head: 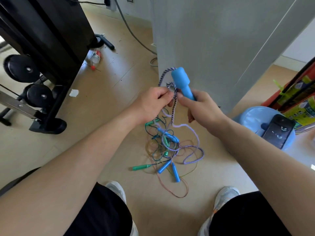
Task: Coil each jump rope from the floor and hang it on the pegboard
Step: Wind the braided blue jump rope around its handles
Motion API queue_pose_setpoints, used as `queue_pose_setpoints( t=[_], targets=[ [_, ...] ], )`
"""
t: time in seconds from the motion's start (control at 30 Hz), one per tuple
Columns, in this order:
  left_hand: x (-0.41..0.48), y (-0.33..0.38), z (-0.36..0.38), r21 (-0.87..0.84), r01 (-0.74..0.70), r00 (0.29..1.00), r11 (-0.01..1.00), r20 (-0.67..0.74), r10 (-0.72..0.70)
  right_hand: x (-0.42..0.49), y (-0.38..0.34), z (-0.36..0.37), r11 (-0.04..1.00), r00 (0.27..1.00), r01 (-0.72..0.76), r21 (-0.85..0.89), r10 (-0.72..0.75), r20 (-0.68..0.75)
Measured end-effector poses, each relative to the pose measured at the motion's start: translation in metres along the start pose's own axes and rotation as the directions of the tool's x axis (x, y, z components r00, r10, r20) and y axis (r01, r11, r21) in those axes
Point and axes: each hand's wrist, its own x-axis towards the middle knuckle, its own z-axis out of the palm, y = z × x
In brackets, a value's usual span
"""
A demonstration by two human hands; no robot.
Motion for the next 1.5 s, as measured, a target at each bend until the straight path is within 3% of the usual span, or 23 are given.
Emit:
queue_pose_setpoints(
  t=[0.07, 0.2, 0.33, 0.43, 0.5, 0.6, 0.73, 0.8, 0.87, 0.93, 1.0, 1.07, 1.13, 1.2, 1.27, 1.37, 1.43, 1.5],
  targets=[
    [-0.001, 0.002, 0.0, 0.018, -0.036, 0.999, 0.999, 0.005, 0.036, 0.001, -0.002, 0.001, 0.997, 0.996, 0.064, 0.042, -0.06, -0.07],
    [-0.004, 0.005, -0.003, 0.026, -0.033, 0.999, 0.999, -0.019, 0.034, 0.005, 0.001, -0.007, 0.931, 0.948, 0.201, -0.304, -0.263, -0.18],
    [-0.007, 0.012, -0.003, 0.082, -0.041, 0.999, 0.996, -0.019, 0.042, -0.002, -0.004, 0.003, 0.99, 0.988, 0.14, -0.026, -0.138, 0.073],
    [-0.006, 0.011, -0.001, 0.046, -0.045, 0.999, 0.998, -0.016, 0.046, -0.002, -0.007, 0.003, 0.992, 0.986, 0.105, -0.062, -0.096, 0.133],
    [-0.006, 0.004, 0.002, 0.023, -0.018, 1.0, 1.0, 0.009, 0.018, 0.004, -0.005, -0.003, 0.975, 0.993, 0.116, -0.189, -0.108, 0.051],
    [-0.005, -0.014, 0.001, 0.009, 0.024, 0.998, 1.0, 0.052, -0.024, 0.014, 0.001, -0.017, 0.983, 0.976, 0.071, -0.169, -0.104, -0.19],
    [-0.008, -0.049, -0.023, 0.136, 0.158, 0.986, 0.978, 0.025, -0.163, 0.026, 0.007, -0.051, 0.998, 0.852, -0.049, -0.048, 0.017, -0.524],
    [-0.009, -0.059, -0.032, 0.219, 0.191, 0.982, 0.957, -0.031, -0.189, 0.027, 0.012, -0.064, 0.984, 0.81, -0.107, -0.145, 0.002, -0.587],
    [-0.009, -0.052, -0.032, 0.151, 0.159, 0.987, 0.976, -0.062, -0.151, 0.022, 0.013, -0.063, 0.909, 0.837, -0.195, -0.37, -0.042, -0.545],
    [-0.005, -0.033, -0.025, 0.039, 0.093, 0.995, 0.995, -0.047, -0.091, 0.017, 0.008, -0.045, 0.869, 0.909, -0.172, -0.465, -0.042, -0.414],
    [0.0, -0.016, -0.015, -0.012, 0.03, 0.999, 0.999, -0.024, -0.03, 0.01, 0.002, -0.021, 0.957, 0.979, -0.051, -0.286, -0.008, -0.202],
    [0.003, -0.004, -0.006, -0.04, -0.007, 0.999, 0.999, -0.035, 0.005, 0.003, -0.005, -0.002, 0.997, 1.0, 0.016, -0.072, -0.015, 0.007],
    [0.007, 0.001, -0.001, -0.041, -0.016, 0.999, 0.999, -0.042, 0.014, 0.0, -0.008, 0.005, 0.995, 0.996, 0.074, -0.059, -0.072, 0.045],
    [0.007, 0.0, -0.001, -0.04, -0.001, 1.0, 0.999, -0.025, 0.0, 0.003, -0.009, 0.001, 0.991, 0.992, 0.092, -0.102, -0.1, -0.076],
    [0.005, -0.011, -0.007, -0.029, 0.029, 1.0, 0.999, -0.005, -0.029, 0.01, -0.006, -0.013, 0.997, 0.966, 0.073, -0.031, -0.078, -0.248],
    [0.0, -0.036, -0.022, 0.098, 0.126, 0.991, 0.987, 0.027, -0.129, 0.02, -0.002, -0.038, 0.998, 0.878, 0.019, 0.055, 0.009, -0.478],
    [-0.003, -0.045, -0.027, 0.131, 0.173, 0.984, 0.976, 0.018, -0.177, 0.021, 0.005, -0.047, 0.986, 0.862, -0.078, -0.149, -0.008, -0.507],
    [-0.004, -0.039, -0.027, 0.088, 0.149, 0.989, 0.985, -0.006, -0.15, 0.018, 0.008, -0.045, 0.905, 0.896, -0.185, -0.383, -0.005, -0.444]
  ],
)
